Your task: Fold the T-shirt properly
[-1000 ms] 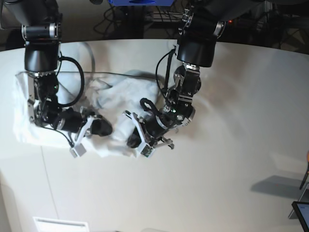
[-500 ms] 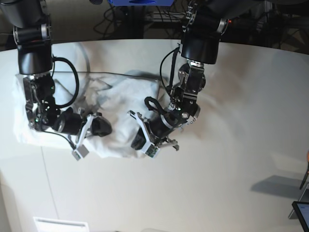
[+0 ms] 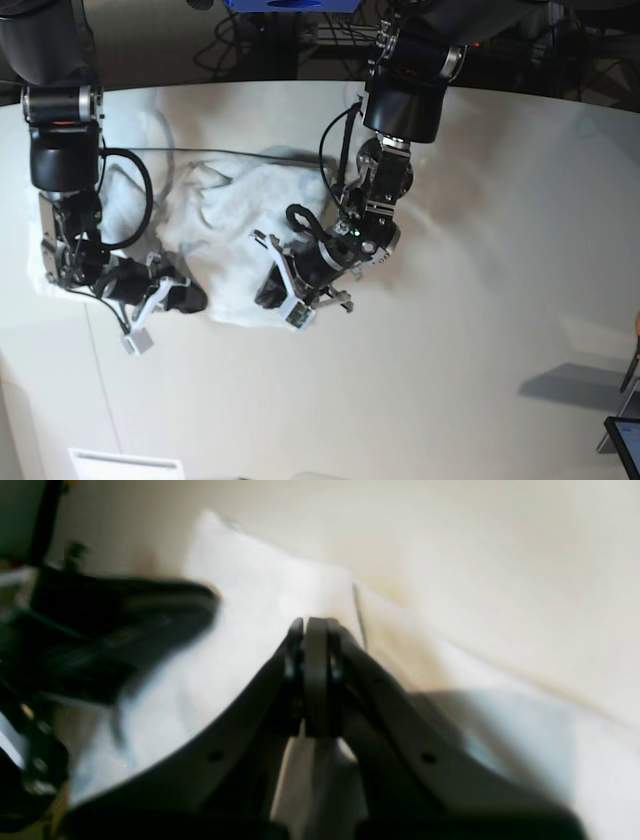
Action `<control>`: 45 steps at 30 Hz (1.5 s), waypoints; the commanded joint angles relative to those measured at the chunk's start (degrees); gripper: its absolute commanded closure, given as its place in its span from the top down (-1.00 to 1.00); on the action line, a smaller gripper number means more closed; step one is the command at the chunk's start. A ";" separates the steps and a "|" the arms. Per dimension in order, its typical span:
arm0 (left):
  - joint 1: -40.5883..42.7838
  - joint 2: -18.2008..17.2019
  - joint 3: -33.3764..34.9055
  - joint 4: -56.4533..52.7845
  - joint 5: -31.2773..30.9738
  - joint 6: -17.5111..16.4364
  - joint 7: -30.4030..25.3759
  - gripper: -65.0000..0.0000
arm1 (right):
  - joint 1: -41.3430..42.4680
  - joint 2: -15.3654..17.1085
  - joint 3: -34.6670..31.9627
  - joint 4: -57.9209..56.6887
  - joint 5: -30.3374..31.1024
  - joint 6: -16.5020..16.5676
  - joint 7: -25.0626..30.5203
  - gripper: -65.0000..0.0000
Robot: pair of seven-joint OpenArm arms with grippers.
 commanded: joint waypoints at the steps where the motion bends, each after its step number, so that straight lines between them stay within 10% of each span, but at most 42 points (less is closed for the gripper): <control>1: -0.79 0.46 -0.20 0.35 -0.36 -0.08 -0.76 -0.83 | 1.80 0.76 0.32 0.02 -0.72 0.43 1.37 -1.00; 13: 3.08 0.20 -0.29 13.54 -0.62 -0.08 -0.41 -0.83 | -1.01 3.13 1.90 14.35 -2.92 0.43 -1.44 -1.00; 23: 12.57 -2.96 -0.20 24.00 -0.27 -0.08 -0.32 -0.83 | -12.09 9.81 28.98 23.41 -3.09 0.43 -5.22 -0.97; 34: 14.77 -10.96 -2.48 30.16 -0.97 3.26 9.88 -0.84 | -13.85 15.61 44.01 19.28 -2.83 0.43 -19.20 0.72; 39: 18.11 -10.52 -11.45 33.41 -5.81 2.03 13.13 -0.84 | -14.02 15.70 46.30 14.26 -2.83 0.43 -20.08 0.79; 45: 19.34 -12.63 -24.46 31.56 -31.30 -5.35 17.62 -0.84 | -14.02 15.70 46.30 10.92 -2.83 0.43 -19.99 0.79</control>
